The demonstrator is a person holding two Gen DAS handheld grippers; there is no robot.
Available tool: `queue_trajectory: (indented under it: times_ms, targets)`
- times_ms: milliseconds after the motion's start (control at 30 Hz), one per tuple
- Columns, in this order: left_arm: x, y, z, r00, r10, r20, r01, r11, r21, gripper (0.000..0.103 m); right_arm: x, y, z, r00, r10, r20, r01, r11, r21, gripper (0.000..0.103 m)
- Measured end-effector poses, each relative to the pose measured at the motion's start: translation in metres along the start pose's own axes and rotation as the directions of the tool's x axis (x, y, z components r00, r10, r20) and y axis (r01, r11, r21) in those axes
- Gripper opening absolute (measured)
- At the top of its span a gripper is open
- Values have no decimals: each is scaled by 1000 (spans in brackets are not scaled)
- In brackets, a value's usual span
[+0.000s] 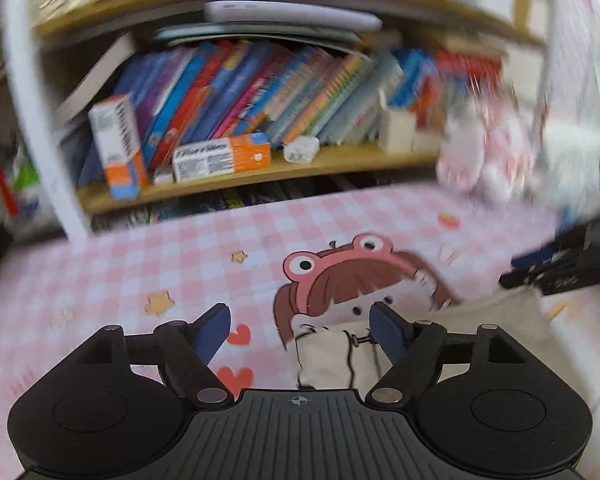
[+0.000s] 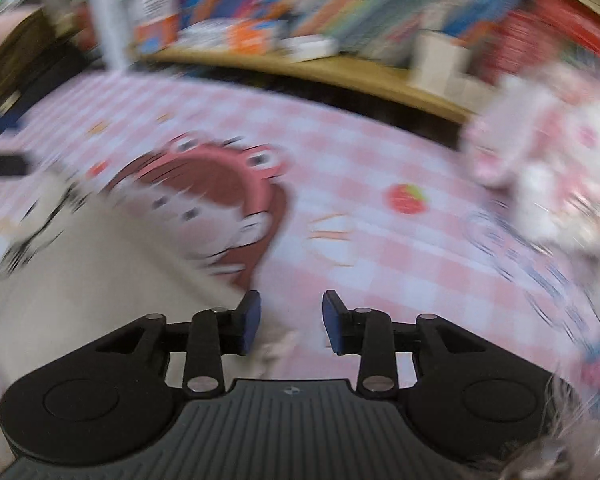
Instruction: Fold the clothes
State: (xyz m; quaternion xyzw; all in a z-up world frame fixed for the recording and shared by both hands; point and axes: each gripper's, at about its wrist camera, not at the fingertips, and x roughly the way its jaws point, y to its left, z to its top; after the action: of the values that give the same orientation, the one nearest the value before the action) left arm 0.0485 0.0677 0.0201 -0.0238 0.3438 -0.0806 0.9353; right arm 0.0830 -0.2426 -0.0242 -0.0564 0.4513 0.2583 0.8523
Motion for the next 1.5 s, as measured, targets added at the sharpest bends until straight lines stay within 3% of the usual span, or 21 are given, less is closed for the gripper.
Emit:
queue_trajectory:
  times_ms: [67, 133, 267, 333, 533, 567, 633, 700, 767, 800, 900, 1067, 1133, 1300, 1367, 1433, 1500]
  targets:
    - [-4, 12, -9, 998, -64, 11, 65, 993, -94, 76, -6, -7, -3, 1000, -6, 19, 4, 996, 91, 32]
    - [-2, 18, -19, 993, -119, 11, 120, 982, -145, 67, -11, -14, -5, 999, -13, 36, 6, 983, 182, 32]
    - [14, 23, -34, 984, -174, -36, 165, 968, -190, 52, -16, -14, -14, 999, -28, 42, 15, 959, 284, 32]
    - [25, 28, -38, 979, -196, -59, 179, 959, -219, 40, -17, -9, -21, 999, -35, 36, 22, 950, 312, 32]
    - [51, 49, -41, 958, -274, -81, 235, 916, -324, 34, -18, 5, -39, 998, -53, 17, 42, 918, 394, 31]
    - [52, 51, -40, 951, -297, -85, 253, 906, -341, 30, -18, 7, -42, 998, -56, 14, 46, 912, 407, 28]
    - [54, 53, -36, 932, -351, -90, 297, 883, -364, 9, -18, 12, -48, 998, -62, 7, 53, 899, 434, 21]
    - [48, 56, -31, 897, -438, -50, 386, 835, -392, 5, -19, 17, -54, 998, -68, 1, 60, 886, 460, 19]
    - [41, 59, -26, 852, -524, 3, 476, 772, -420, 4, -19, 20, -59, 997, -73, -4, 66, 875, 479, 18]
    - [42, 62, -25, 843, -538, 22, 493, 756, -430, 4, -19, 20, -60, 997, -76, -2, 67, 874, 481, 18]
    - [63, 77, -30, 878, -479, -5, 411, 759, -506, 4, -18, 21, -60, 996, -84, -1, 74, 872, 483, 18]
    - [65, 92, -36, 911, -413, -4, 343, 761, -550, 6, -16, 24, -59, 995, -102, -5, 92, 879, 468, 18]
    - [66, 98, -38, 923, -385, -4, 315, 761, -568, 12, -16, 23, -60, 995, -103, -2, 92, 877, 472, 18]
    - [68, 112, -44, 949, -316, -7, 246, 753, -610, 12, -16, 22, -59, 995, -104, -3, 93, 876, 473, 18]
    - [63, 112, -43, 945, -328, 2, 264, 755, -600, 20, -15, 22, -59, 995, -105, -4, 94, 878, 469, 18]
    - [60, 110, -41, 941, -339, 10, 280, 760, -586, 39, -15, 22, -59, 995, -103, -4, 93, 880, 466, 18]
    - [57, 104, -40, 942, -335, 30, 291, 769, -569, 48, -15, 22, -60, 995, -101, -2, 90, 881, 464, 18]
